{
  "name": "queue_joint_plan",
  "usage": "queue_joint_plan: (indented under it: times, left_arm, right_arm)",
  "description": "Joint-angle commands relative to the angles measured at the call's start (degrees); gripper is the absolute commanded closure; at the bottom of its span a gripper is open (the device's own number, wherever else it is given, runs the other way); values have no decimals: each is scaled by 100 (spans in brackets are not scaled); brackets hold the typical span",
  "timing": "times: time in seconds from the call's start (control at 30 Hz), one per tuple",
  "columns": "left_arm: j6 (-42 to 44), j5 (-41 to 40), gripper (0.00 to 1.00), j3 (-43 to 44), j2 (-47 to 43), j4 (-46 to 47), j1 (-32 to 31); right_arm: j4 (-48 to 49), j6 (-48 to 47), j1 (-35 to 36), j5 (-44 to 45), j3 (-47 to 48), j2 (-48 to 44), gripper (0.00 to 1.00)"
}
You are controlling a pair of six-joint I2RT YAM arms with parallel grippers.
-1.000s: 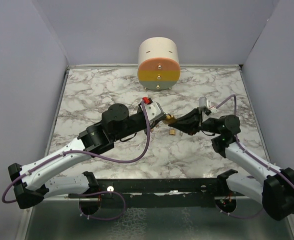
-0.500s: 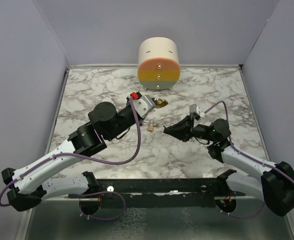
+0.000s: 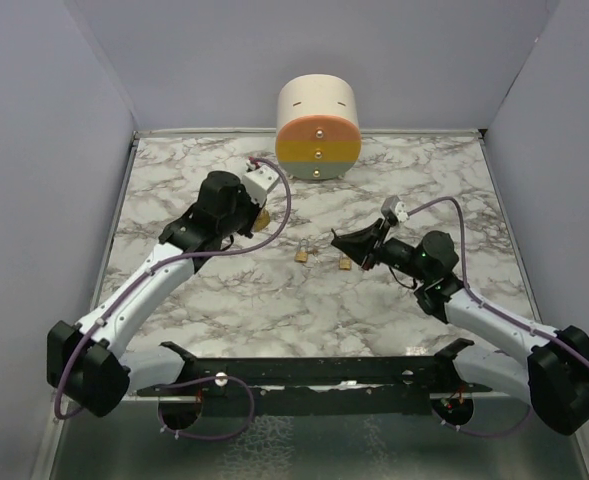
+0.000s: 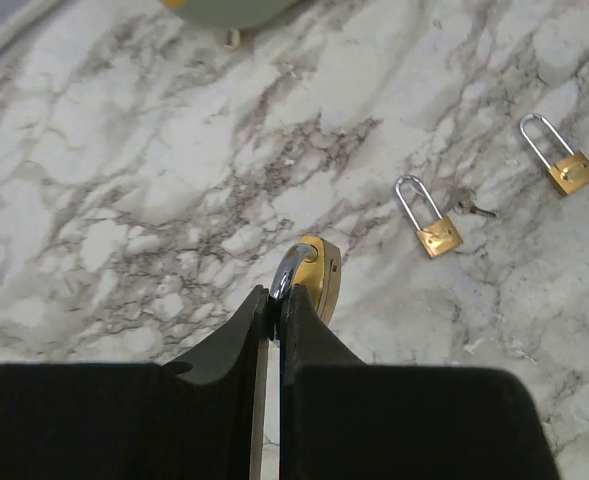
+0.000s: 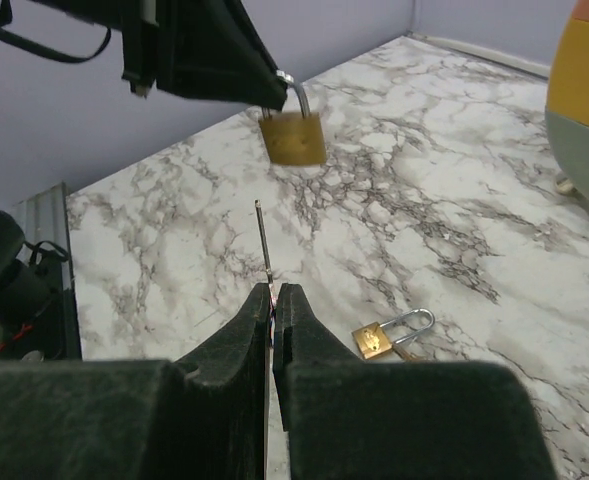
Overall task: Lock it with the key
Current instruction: Place the lock at the center of the board.
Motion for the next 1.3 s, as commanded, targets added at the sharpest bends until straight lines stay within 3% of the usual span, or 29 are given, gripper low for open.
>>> queue_joint_plan:
  times: [0.0,0.2,0.53,0.87,1.27]
  left_arm:
    - [50,1268,100,476,591,-202,290]
    - [-273,2887,100,10,1370,287,1124]
    - [-101,4114,100,-108,2396,277,1687]
    - [204,3897,100,277,3446,-252,2040]
    - [320,3192,100,714,3775,-177,2135]
  right_arm:
    - [-100,-15,142,591,324,271,98]
    - [-38,-212,752,1153,626,1046,98]
    - [251,-134,1091,1330,914,2125,98]
    - [-103,-496,1502,1690,1598,3045,98]
    - [-419,-708,1519,1733,2114,3804,98]
